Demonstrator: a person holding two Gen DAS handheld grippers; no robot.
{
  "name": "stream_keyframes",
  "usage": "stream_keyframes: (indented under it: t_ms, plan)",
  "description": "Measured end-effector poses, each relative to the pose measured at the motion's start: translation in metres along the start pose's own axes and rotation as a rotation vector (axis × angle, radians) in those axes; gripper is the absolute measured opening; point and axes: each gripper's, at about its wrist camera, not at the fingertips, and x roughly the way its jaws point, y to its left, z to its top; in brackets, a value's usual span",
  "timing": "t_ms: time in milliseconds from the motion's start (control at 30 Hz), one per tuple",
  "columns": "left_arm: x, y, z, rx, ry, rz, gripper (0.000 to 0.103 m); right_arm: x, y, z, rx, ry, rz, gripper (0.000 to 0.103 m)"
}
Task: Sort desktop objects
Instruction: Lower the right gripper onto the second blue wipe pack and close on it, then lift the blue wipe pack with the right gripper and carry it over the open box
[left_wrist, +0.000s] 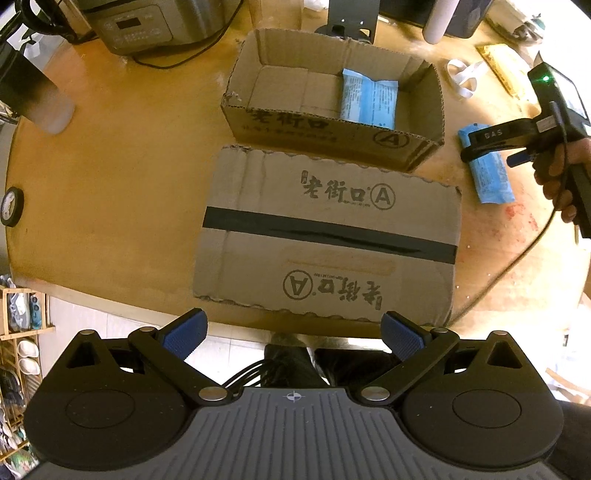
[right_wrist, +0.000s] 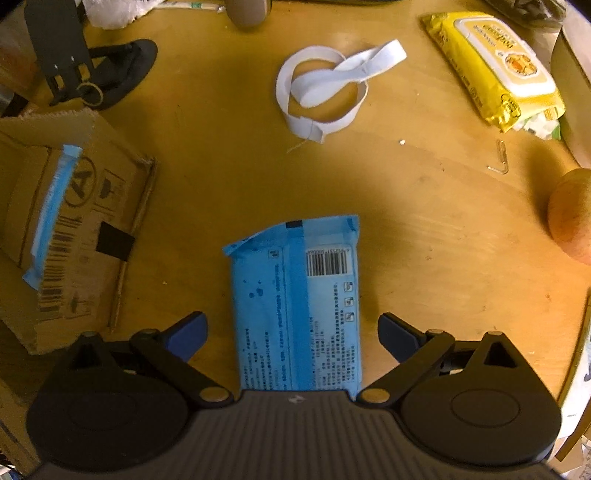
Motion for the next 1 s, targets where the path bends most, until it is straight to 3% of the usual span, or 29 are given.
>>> stream_keyframes:
  t_ms: [467,567,633,1000]
  plan:
    - [0.001,-0.002,0.001,0.013,0.005,-0.009,0.103,0.002,0.007,-0.006,-0.025,-0.024,-0.029,0.093]
    - [0.000,-0.002,0.000,0.014,0.004,-0.010,0.103,-0.001,0.008,-0.006,-0.018,-0.026,-0.030,0.084]
    - [0.000,-0.002,0.000,0.013,0.003,-0.011,0.103,-0.005,0.007,-0.006,-0.006,-0.033,-0.030,0.068]
    - [-0.001,-0.002,-0.003,0.018,-0.001,-0.013,0.103,-0.011,0.006,-0.010,0.016,-0.049,-0.033,0.059]
